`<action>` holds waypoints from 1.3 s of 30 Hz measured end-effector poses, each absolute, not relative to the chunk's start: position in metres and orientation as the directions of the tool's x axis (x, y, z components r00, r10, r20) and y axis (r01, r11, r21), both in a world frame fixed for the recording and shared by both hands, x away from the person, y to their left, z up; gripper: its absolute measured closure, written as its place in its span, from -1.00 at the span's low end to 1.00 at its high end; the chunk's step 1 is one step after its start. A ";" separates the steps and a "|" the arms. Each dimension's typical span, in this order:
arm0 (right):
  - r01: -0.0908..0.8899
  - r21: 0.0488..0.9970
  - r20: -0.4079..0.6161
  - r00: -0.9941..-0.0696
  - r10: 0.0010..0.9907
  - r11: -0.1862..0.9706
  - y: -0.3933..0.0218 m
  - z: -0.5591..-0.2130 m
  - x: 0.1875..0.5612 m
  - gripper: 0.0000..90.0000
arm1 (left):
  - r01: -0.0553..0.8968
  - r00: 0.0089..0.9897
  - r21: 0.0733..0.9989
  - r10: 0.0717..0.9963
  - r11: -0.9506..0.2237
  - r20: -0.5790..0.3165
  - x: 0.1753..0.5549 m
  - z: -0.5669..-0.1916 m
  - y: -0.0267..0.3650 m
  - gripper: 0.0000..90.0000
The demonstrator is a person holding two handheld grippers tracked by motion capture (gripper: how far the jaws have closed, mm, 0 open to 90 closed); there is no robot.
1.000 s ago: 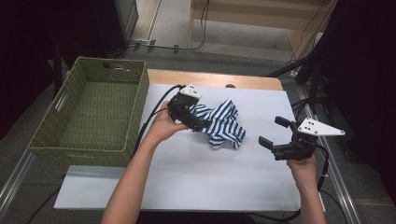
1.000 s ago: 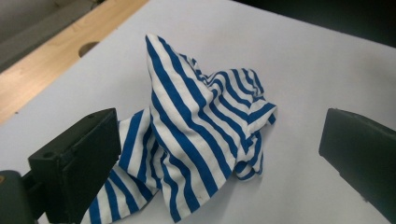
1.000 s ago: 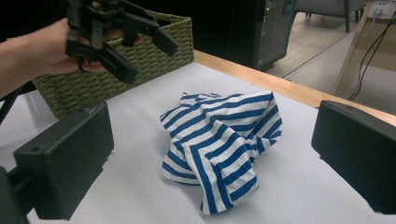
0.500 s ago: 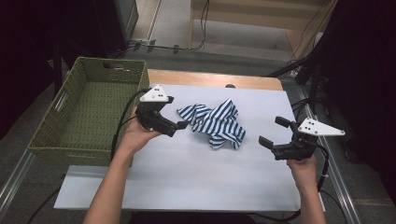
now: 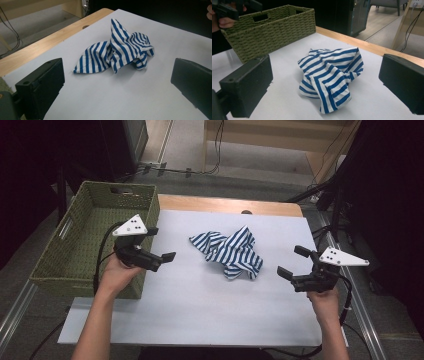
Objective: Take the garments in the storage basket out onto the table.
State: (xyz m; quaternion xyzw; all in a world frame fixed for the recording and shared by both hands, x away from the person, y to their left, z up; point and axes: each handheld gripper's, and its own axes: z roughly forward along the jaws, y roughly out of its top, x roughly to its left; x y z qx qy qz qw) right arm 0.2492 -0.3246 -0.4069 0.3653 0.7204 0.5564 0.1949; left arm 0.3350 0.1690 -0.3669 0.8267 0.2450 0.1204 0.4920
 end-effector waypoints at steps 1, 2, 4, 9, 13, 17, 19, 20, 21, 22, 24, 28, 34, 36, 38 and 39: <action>0.307 0.946 0.131 -0.656 0.744 0.104 -0.326 -0.407 0.249 -1.00 | 0.288 0.849 0.876 0.526 -0.388 -0.046 0.333 -0.367 0.174 -1.00; 0.307 0.946 0.131 -0.656 0.744 0.104 -0.326 -0.407 0.249 -1.00 | 0.288 0.849 0.878 0.527 -0.382 -0.049 0.332 -0.368 0.177 -1.00; 0.305 0.947 0.132 -0.656 0.743 0.101 -0.327 -0.406 0.249 -1.00 | 0.289 0.848 0.885 0.526 -0.364 -0.061 0.329 -0.369 0.185 -1.00; 0.310 0.946 0.140 -0.656 0.742 0.096 -0.328 -0.407 0.250 -1.00 | 0.302 0.842 0.887 0.535 -0.350 -0.076 0.322 -0.373 0.197 -1.00; 0.313 0.944 0.138 -0.657 0.741 0.102 -0.326 -0.407 0.250 -1.00 | 0.297 0.844 0.890 0.532 -0.346 -0.075 0.317 -0.372 0.201 -1.00; 0.315 0.943 0.134 -0.656 0.743 0.108 -0.325 -0.408 0.250 -1.00 | 0.298 0.845 0.887 0.530 -0.353 -0.073 0.316 -0.373 0.201 -1.00; 0.315 0.943 0.135 -0.657 0.742 0.107 -0.325 -0.408 0.249 -1.00 | 0.299 0.844 0.886 0.531 -0.355 -0.072 0.316 -0.374 0.203 -1.00; 0.315 0.943 0.135 -0.657 0.742 0.107 -0.325 -0.408 0.249 -1.00 | 0.299 0.844 0.886 0.531 -0.355 -0.072 0.316 -0.374 0.203 -1.00; 0.317 0.942 0.136 -0.657 0.742 0.107 -0.324 -0.408 0.250 -1.00 | 0.301 0.842 0.886 0.534 -0.352 -0.074 0.316 -0.375 0.205 -1.00; 0.317 0.942 0.136 -0.657 0.742 0.107 -0.324 -0.408 0.250 -1.00 | 0.301 0.842 0.886 0.534 -0.352 -0.074 0.316 -0.375 0.205 -1.00; 0.315 0.943 0.134 -0.658 0.741 0.110 -0.324 -0.409 0.250 -1.00 | 0.306 0.839 0.887 0.539 -0.345 -0.080 0.316 -0.375 0.208 -1.00; 0.318 0.942 0.135 -0.660 0.739 0.111 -0.322 -0.409 0.250 -1.00 | 0.309 0.836 0.888 0.542 -0.339 -0.084 0.316 -0.376 0.212 -1.00; 0.316 0.942 0.133 -0.661 0.739 0.113 -0.322 -0.409 0.250 -1.00 | 0.311 0.834 0.886 0.545 -0.343 -0.082 0.318 -0.377 0.214 -1.00; 0.316 0.943 0.135 -0.659 0.740 0.110 -0.323 -0.409 0.250 -1.00 | 0.313 0.834 0.886 0.545 -0.341 -0.085 0.319 -0.378 0.215 -1.00; 0.317 0.942 0.138 -0.658 0.740 0.106 -0.324 -0.409 0.250 -1.00 | 0.315 0.832 0.885 0.548 -0.342 -0.084 0.319 -0.379 0.215 -1.00; 0.318 0.943 0.140 -0.658 0.740 0.104 -0.324 -0.408 0.249 -1.00 | 0.315 0.833 0.885 0.547 -0.342 -0.085 0.320 -0.379 0.215 -1.00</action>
